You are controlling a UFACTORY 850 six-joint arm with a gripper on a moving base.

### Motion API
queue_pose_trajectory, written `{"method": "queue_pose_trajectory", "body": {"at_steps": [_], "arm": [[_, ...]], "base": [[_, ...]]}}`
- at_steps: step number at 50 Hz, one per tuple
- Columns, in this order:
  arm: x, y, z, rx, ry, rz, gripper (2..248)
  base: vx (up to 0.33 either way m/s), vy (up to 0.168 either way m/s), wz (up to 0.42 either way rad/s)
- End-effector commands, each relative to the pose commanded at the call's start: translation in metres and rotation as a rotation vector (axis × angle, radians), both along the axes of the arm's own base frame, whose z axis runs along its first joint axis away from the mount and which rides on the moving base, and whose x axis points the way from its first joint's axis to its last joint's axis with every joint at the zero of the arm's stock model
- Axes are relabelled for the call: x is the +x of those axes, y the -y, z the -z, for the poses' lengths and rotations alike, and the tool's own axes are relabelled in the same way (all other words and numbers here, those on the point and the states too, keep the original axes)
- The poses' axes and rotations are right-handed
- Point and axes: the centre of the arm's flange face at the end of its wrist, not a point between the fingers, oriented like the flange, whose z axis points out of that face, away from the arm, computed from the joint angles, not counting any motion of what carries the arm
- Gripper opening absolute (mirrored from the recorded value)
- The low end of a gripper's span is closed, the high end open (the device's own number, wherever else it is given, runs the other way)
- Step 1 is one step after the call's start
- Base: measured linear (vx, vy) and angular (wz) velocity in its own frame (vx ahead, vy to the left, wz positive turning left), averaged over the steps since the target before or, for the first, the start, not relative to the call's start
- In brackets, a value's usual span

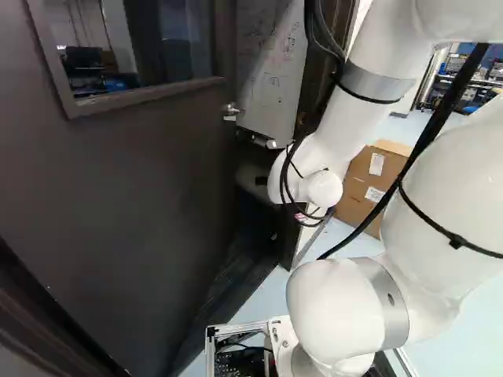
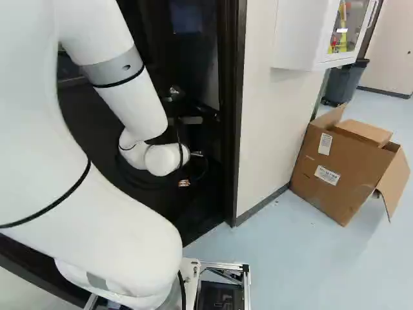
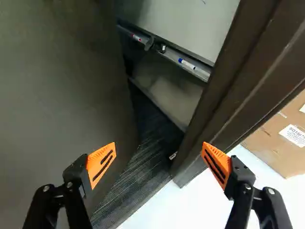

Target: Open the door and move inside

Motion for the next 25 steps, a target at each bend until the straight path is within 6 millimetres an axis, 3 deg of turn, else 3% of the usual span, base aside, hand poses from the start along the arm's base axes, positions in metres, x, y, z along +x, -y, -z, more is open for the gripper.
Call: {"method": "queue_pose_trajectory", "body": {"at_steps": [25], "arm": [[0.033, -0.028, -0.001, 0.020, -0.001, -0.035, 247]], "base": [[0.000, 0.000, 0.000]]}}
